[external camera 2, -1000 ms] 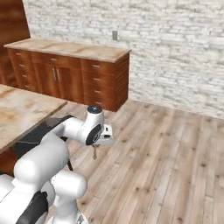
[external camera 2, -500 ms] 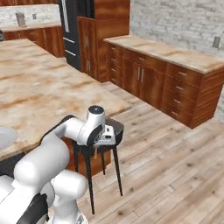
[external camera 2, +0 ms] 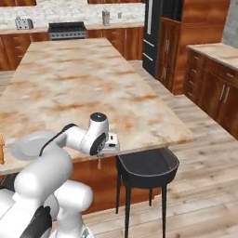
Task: Take the fork and place it on the left side of the plate. Then take the spoon and place it on the right side of the plate. Make sure they're directly next to the plate.
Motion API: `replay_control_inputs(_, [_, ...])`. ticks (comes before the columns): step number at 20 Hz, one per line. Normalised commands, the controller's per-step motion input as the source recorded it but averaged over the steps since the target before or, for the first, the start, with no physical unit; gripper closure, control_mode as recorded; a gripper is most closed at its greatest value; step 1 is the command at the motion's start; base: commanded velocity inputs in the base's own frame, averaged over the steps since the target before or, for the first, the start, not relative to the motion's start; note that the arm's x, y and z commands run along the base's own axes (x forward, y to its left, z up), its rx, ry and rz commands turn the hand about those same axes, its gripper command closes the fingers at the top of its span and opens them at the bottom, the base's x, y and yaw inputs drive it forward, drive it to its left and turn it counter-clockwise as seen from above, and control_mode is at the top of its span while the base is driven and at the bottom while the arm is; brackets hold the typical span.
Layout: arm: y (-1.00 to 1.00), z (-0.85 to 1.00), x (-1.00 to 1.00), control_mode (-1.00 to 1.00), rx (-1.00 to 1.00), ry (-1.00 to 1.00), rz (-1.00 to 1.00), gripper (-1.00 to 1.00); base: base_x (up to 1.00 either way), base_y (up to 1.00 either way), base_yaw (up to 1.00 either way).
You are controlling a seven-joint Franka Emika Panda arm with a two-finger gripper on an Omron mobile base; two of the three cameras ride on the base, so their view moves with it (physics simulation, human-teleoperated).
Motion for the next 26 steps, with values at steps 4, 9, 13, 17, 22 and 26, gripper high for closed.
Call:
replay_control_inputs(4, [0.00,0.00,0.00,1.00,0.00,0.00,0.00,1.00,0.60,-0.10,0.59])
replay_control_inputs(9, [0.00,0.00,0.00,1.00,0.00,0.00,0.00,1.00,0.54,-0.14,0.58])
replay_control_inputs(13, [0.00,0.00,0.00,1.00,0.00,0.00,0.00,1.00,0.48,-0.26,0.41])
replay_control_inputs(17, [0.00,0.00,0.00,1.00,0.00,0.00,0.00,1.00,0.37,-0.11,0.24])
replay_control_inputs(22, [0.00,0.00,0.00,1.00,0.00,0.00,0.00,1.00,0.35,0.00,0.18])
replay_control_inputs(26, [0.00,0.00,0.00,1.00,0.00,0.00,0.00,1.00,0.35,-0.03,0.45])
